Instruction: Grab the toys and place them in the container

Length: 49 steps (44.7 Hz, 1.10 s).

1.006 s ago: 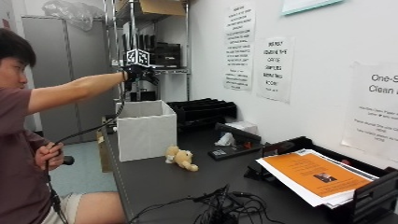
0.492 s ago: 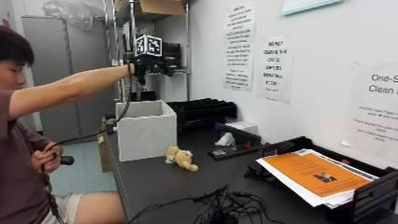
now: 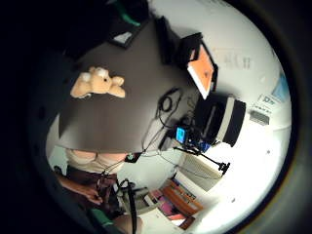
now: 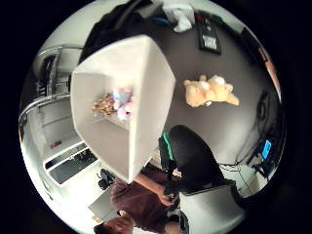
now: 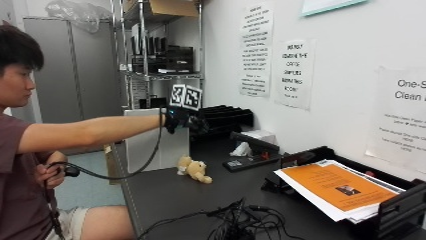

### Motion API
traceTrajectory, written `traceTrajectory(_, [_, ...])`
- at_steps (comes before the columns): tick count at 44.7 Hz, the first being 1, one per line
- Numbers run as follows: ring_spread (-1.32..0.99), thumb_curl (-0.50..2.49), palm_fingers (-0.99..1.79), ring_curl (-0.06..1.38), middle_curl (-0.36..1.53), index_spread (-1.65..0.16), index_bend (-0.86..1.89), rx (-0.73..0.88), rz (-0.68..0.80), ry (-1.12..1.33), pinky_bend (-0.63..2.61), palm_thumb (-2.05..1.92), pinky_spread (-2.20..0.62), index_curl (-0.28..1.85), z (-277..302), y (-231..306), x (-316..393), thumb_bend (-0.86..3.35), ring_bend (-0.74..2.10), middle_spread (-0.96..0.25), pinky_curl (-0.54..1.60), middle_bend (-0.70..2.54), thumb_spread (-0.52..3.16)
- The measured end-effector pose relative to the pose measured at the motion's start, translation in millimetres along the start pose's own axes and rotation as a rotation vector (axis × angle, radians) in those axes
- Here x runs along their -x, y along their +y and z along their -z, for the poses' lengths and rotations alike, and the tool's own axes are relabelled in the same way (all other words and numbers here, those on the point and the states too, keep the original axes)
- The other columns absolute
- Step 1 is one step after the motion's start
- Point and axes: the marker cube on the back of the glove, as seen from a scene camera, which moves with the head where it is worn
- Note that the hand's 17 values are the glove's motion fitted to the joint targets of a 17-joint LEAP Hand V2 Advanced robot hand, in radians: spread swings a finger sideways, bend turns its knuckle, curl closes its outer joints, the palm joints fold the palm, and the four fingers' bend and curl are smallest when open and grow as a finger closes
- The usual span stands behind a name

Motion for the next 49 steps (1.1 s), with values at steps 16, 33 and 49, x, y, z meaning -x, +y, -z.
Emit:
traceTrajectory(16, [0.01,0.36,-0.15,0.34,0.28,-0.23,0.20,-0.027,0.029,-0.147,0.92,-0.02,0.06,0.19,-186.4,-65.4,-14.8,-0.04,0.24,-0.02,0.34,0.10,1.19])
traceTrajectory(33, [-0.30,0.52,1.29,0.58,0.54,-0.26,0.55,-0.148,0.011,-0.268,0.73,0.40,-0.21,0.35,-176.9,-68.7,-8.5,0.10,1.04,-0.22,0.31,0.74,1.05])
traceTrajectory(49, [-0.31,0.66,1.18,0.67,0.72,-0.25,0.91,-0.106,-0.009,-0.255,0.93,0.48,-0.30,0.58,-57.1,-15.6,-34.3,0.04,1.23,-0.21,0.44,1.07,0.76])
